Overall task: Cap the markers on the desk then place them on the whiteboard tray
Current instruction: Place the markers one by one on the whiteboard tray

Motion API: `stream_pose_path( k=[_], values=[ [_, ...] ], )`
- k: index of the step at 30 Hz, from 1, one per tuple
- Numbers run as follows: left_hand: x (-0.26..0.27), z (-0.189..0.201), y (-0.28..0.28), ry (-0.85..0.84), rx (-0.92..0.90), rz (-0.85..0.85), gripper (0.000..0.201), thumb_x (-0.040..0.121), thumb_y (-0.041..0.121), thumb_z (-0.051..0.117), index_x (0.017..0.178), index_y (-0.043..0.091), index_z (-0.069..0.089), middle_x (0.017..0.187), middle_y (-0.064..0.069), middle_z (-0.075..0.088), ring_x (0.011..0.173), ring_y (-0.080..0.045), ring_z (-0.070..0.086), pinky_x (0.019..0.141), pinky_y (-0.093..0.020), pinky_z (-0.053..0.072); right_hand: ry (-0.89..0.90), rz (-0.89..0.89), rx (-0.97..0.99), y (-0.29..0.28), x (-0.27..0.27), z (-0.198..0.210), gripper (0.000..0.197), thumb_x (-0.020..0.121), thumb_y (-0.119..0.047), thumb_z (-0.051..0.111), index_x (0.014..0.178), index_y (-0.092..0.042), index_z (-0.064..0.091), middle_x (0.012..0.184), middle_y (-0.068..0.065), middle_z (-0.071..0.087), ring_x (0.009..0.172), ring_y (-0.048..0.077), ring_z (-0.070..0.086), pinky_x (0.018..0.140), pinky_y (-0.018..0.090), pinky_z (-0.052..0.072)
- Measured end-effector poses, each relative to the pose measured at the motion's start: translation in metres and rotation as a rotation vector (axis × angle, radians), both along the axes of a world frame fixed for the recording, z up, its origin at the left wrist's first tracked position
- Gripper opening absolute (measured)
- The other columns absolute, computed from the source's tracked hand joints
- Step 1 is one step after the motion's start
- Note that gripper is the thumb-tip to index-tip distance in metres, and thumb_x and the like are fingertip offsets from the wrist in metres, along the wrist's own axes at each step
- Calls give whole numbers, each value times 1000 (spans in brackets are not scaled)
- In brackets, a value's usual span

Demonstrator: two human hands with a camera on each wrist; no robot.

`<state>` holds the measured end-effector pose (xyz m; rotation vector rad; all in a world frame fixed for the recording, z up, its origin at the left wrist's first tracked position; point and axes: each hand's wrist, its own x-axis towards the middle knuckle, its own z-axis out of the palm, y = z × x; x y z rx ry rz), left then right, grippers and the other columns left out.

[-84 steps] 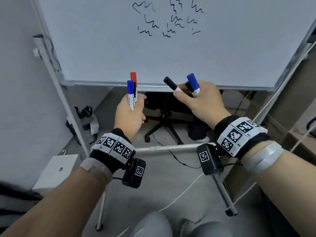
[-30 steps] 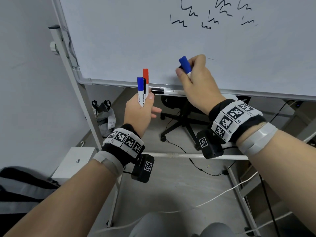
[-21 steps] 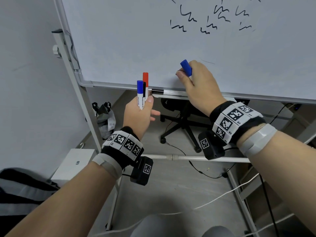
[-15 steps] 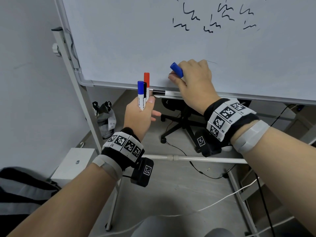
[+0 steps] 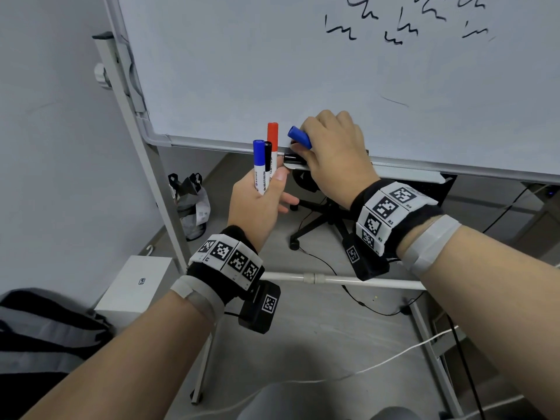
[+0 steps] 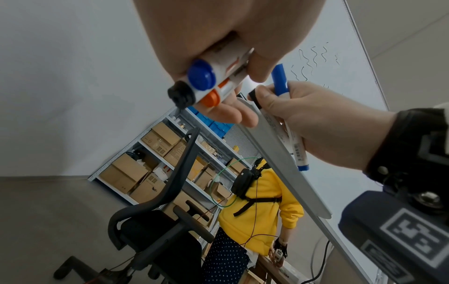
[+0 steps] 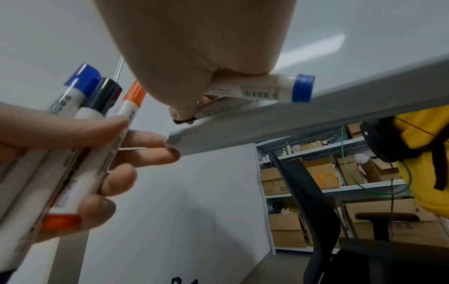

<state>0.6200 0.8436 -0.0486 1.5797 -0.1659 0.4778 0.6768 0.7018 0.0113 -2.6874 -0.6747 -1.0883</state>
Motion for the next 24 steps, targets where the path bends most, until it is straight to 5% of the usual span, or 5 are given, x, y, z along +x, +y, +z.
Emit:
stream_pose_path(
  k=[7,11,15,20,24],
  values=[
    [-1,0,2,-17,7,-8,23,105,27,53,127,28,60,103,8,75,70,-16,77,62,-29,60,26,59,60,3,4,-11,16,100,-25,58,104,-11,63,106,8,57,91,28,53,79,41,47],
    [0,0,1,-8,0,-8,26,105,27,54,129,21,62,96,8,74,70,-17,77,61,-29,60,105,138,110,-2,3,-10,16,102,-24,53,111,-15,63,102,5,62,91,27,53,84,43,48],
    [-1,1,0,-6,-10,-14,32,105,27,54,134,15,61,108,0,75,70,-15,76,58,-23,56,110,137,196,-6,-5,-3,16,101,-21,51,112,-14,61,97,5,64,88,28,53,83,45,48],
    [-4,5,0,16,-31,-6,27,104,26,54,129,17,63,109,2,75,67,-14,76,55,-21,55,103,53,419,-26,-23,18,29,106,-40,39,111,-14,49,65,-5,50,60,24,49,59,35,34],
    [-6,5,1,34,-61,15,23,103,26,56,125,20,62,111,2,75,66,-12,75,54,-22,56,163,-4,543,-40,-32,25,36,103,-51,38,118,-18,41,64,-8,53,64,17,57,60,34,36]
  ],
)
